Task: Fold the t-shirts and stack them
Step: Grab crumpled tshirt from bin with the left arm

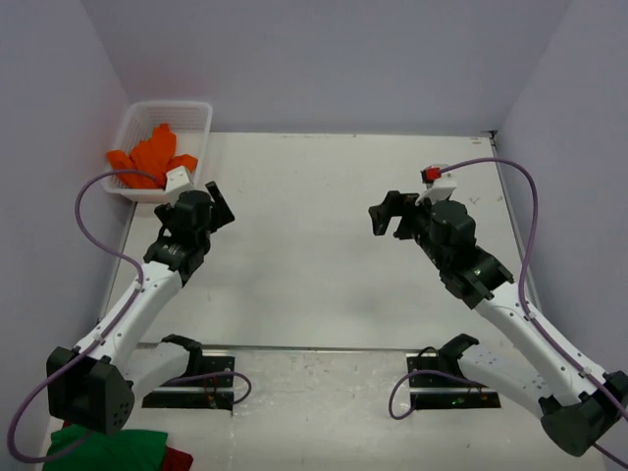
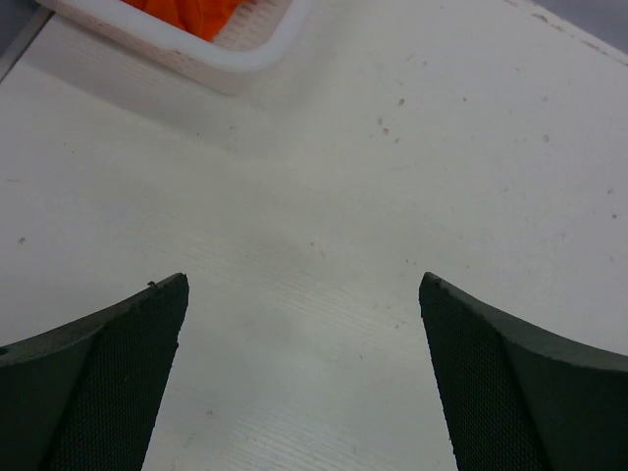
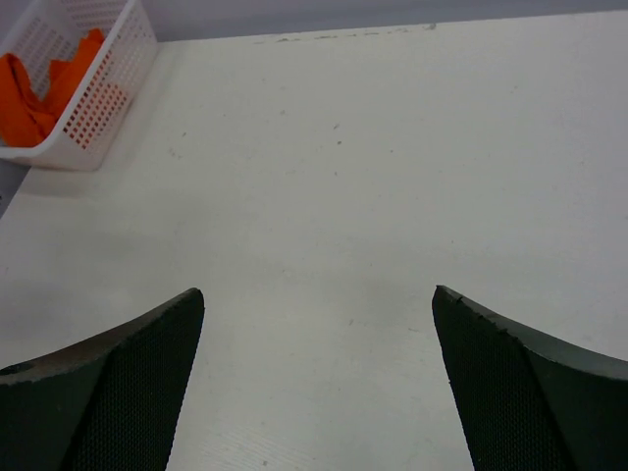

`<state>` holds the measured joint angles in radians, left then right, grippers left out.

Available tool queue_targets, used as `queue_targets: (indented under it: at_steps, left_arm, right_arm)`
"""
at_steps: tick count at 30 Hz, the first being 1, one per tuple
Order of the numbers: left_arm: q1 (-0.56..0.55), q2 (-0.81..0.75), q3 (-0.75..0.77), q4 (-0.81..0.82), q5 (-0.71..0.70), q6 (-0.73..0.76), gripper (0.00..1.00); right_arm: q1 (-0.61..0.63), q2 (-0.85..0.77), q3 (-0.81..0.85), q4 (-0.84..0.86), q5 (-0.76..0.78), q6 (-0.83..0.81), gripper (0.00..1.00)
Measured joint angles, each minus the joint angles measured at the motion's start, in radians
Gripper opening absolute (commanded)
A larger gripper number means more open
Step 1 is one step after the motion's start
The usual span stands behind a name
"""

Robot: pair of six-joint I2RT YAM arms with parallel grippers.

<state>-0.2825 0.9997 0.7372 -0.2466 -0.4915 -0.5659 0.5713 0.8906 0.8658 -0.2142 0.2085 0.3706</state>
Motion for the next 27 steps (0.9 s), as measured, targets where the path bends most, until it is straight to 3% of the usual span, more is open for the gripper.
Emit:
queue_targets:
  at_steps: [5,9,13,21,27]
  left_arm:
    - [0.009,0.173,0.195,-0.064,-0.092,0.028,0.98]
    - [0.096,0.393,0.442,-0.117,-0.121,0.043,0.81]
    - [0.176,0.664,0.705,-0.179,-0.186,0.068,0.75]
    - [0.254,1.130,1.112,-0.319,-0.259,0.137,0.74]
    - [0.294,1.250,1.218,-0.371,-0.298,0.172,0.73]
  right_arm:
    - [0.002,0.003,0.019,-0.068,0.021,0.031,0.99]
    - [0.019,-0.028,0.014,-0.088,-0.006,0.049,0.99]
    - [0.042,-0.039,0.016,-0.109,-0.008,0.062,0.99]
    - [0.135,-0.011,0.014,-0.147,-0.010,0.083,0.99]
    - [0.177,0.019,-0.005,-0.139,-0.010,0.085,0.99]
